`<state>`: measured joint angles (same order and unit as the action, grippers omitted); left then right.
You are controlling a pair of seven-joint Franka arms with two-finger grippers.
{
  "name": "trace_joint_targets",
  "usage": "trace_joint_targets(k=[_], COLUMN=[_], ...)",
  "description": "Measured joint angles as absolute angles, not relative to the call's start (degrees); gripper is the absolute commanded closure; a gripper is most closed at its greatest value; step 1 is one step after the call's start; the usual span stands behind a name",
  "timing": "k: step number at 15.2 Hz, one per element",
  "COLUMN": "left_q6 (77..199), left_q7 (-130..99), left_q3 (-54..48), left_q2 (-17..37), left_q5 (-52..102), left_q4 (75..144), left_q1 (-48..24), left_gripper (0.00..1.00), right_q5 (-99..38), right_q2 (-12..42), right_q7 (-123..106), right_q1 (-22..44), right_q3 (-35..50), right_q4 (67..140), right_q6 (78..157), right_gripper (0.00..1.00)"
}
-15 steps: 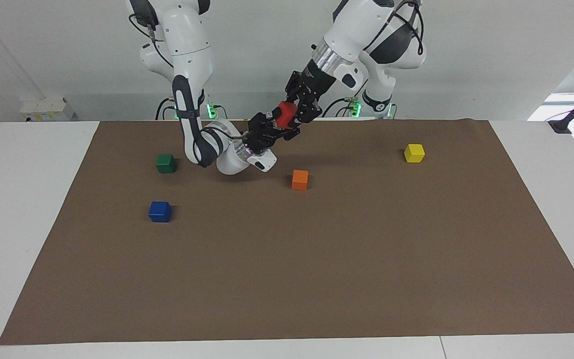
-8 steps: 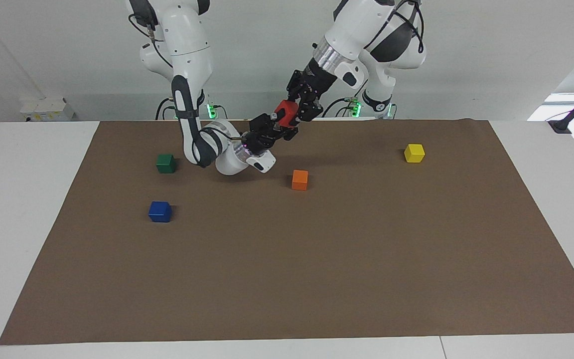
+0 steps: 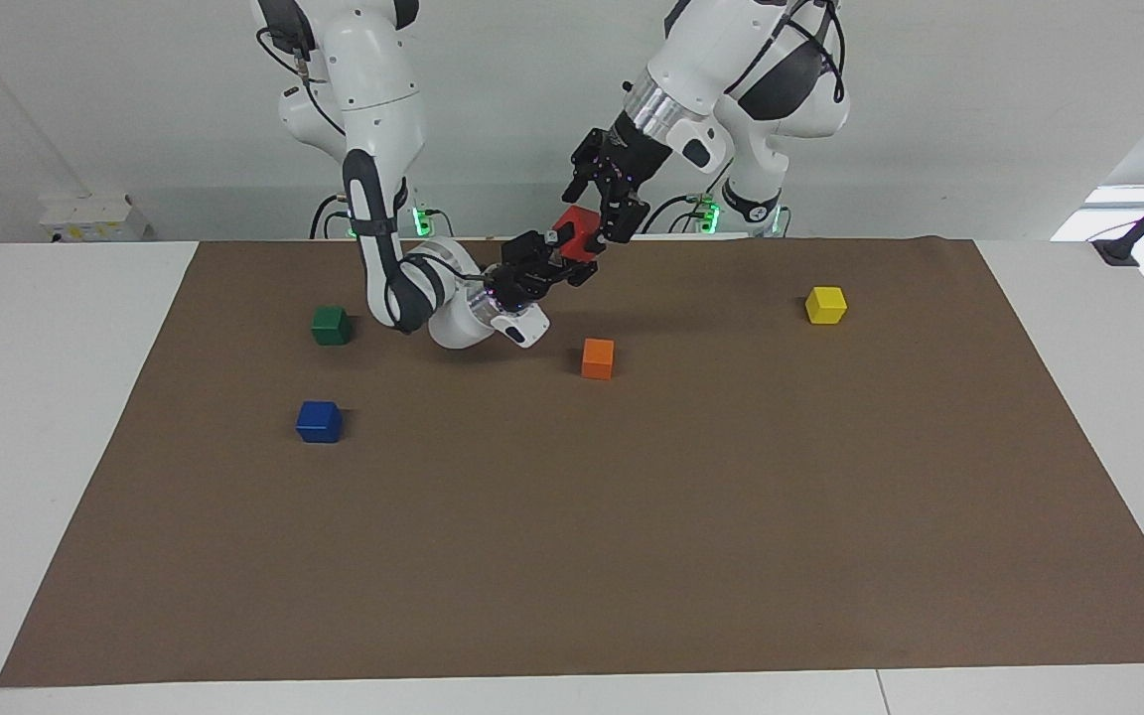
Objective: Transfer red block to right arm and stack on blue block
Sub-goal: 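Grasp the red cube with the right gripper while the left gripper releases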
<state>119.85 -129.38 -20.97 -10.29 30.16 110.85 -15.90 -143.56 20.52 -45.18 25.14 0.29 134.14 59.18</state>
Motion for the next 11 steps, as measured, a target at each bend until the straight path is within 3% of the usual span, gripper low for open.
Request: trace_joint_targets(k=[3,11], left_q6=[116.5,104.2], left_q7=[-124.2,-80.4], left_q3=[-19.7,-18.9], left_q2=[-11.4,-12.2], left_q5=[30.1,27.5], left_q4=[110.7,111.0], left_q1=[-13.0,8.0], left_gripper=[0.00,0.00], right_q5=[-143.2,-135.1], right_q2=[20.5,13.5], right_q7=[-45.2,-36.8], right_q1=[25.0,19.3], right_q3=[0.2,0.0], right_q4=[133.4,130.3], right_q6=[59.9,67.5], right_gripper=[1.00,1.00])
